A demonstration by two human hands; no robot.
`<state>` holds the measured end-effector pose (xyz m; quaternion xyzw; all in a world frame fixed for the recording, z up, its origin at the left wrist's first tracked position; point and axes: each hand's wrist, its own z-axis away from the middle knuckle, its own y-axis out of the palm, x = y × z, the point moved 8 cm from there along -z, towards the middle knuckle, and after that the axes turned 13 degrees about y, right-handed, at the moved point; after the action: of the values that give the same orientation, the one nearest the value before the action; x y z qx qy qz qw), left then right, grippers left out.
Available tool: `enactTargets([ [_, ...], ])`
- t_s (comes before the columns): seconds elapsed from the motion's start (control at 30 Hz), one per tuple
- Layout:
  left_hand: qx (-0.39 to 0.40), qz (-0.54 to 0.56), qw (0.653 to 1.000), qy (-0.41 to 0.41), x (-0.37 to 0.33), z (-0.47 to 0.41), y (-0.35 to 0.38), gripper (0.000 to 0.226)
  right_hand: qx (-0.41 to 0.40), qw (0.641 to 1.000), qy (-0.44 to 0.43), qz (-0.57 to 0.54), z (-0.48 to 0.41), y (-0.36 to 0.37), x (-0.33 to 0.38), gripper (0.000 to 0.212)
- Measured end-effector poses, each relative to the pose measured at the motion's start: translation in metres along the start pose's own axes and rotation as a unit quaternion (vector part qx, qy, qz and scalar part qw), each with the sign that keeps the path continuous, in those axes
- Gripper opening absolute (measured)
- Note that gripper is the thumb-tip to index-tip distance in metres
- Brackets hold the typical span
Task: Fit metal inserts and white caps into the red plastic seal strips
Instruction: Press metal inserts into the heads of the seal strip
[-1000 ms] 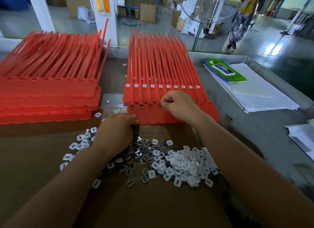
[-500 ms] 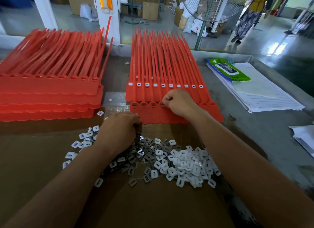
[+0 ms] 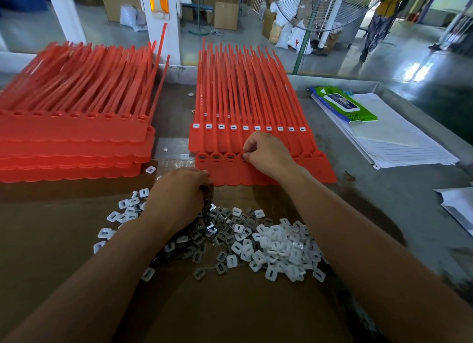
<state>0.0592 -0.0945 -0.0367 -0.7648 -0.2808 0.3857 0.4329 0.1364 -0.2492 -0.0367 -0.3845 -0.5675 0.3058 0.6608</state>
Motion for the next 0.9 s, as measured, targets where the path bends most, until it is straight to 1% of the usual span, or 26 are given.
enactTargets([
  [0.1,0.001,0.001,1.0,-0.001,0.0,0.0,0.0,0.04,-0.016,1.0,0.014,-0.016,-0.002,-0.001,-0.003,0.024],
  [0.4,-0.001,0.0,1.0,-0.001,-0.001,0.0,0.0,0.04,0.02,0.999,-0.002,-0.035,0.004,-0.005,-0.001,0.015],
  [0.5,-0.005,0.006,1.0,-0.005,0.0,0.0,0.0,0.04,0.023,0.998,-0.029,-0.055,0.015,-0.013,0.006,0.02],
  [0.57,-0.008,0.007,1.0,-0.007,0.0,0.0,-0.001,0.04,0.029,0.996,-0.059,-0.058,0.028,-0.016,0.013,0.017],
  [0.63,-0.006,0.006,1.0,-0.008,0.0,0.0,0.0,0.04,0.064,0.993,-0.093,-0.044,0.046,-0.013,0.021,0.009],
  [0.7,0.0,0.004,1.0,-0.01,0.0,-0.001,0.0,0.041,0.118,0.985,-0.125,-0.017,0.065,-0.005,0.029,0.003],
  [0.8,0.009,-0.004,1.0,-0.012,0.0,-0.001,0.001,0.041,0.186,0.97,-0.156,0.017,0.088,0.006,0.035,0.01],
  [0.9,0.008,-0.001,1.0,-0.015,0.001,-0.001,0.001,0.04,0.216,0.963,-0.16,0.03,0.098,0.013,0.036,0.013],
])
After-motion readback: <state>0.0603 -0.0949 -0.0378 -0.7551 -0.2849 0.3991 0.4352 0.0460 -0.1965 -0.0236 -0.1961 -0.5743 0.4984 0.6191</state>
